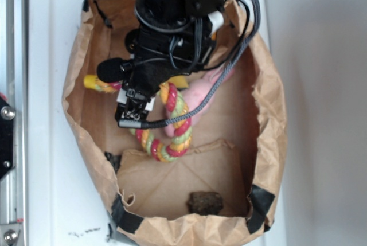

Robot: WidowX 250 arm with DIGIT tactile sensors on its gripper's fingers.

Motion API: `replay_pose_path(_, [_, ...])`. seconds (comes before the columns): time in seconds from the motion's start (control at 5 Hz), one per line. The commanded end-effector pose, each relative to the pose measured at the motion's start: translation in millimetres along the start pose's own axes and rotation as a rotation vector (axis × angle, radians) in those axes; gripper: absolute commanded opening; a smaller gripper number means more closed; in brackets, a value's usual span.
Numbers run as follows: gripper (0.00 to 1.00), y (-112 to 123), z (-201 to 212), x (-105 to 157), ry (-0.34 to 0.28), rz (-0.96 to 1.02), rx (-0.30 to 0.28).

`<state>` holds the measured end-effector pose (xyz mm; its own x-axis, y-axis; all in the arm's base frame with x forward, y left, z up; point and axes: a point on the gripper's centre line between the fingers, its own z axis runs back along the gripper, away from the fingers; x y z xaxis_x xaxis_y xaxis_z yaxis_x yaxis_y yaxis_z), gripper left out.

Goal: Grab the multicolored rope.

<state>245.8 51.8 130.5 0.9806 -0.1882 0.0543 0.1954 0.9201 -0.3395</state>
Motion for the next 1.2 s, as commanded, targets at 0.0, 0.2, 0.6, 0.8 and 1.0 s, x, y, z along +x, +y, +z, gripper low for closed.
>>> replay_pose_path(0.0, [0.0,-16.3,60.7,13.3,-0.236,0.078,0.183])
replay_pose_path(0.2, [0.0,-23.6,63.1,24.9,-0.256,0.066,0.277])
replay_pose_path(0.6, [0.0,-32.3,61.9,34.1,-0.251,0.129,0.369])
replay_pose_path(0.8, [0.0,-35.0,60.8,35.6,-0.236,0.135,0.367])
replay_pose_path(1.0, [0.0,-31.3,57.5,36.5,-0.23,0.138,0.358])
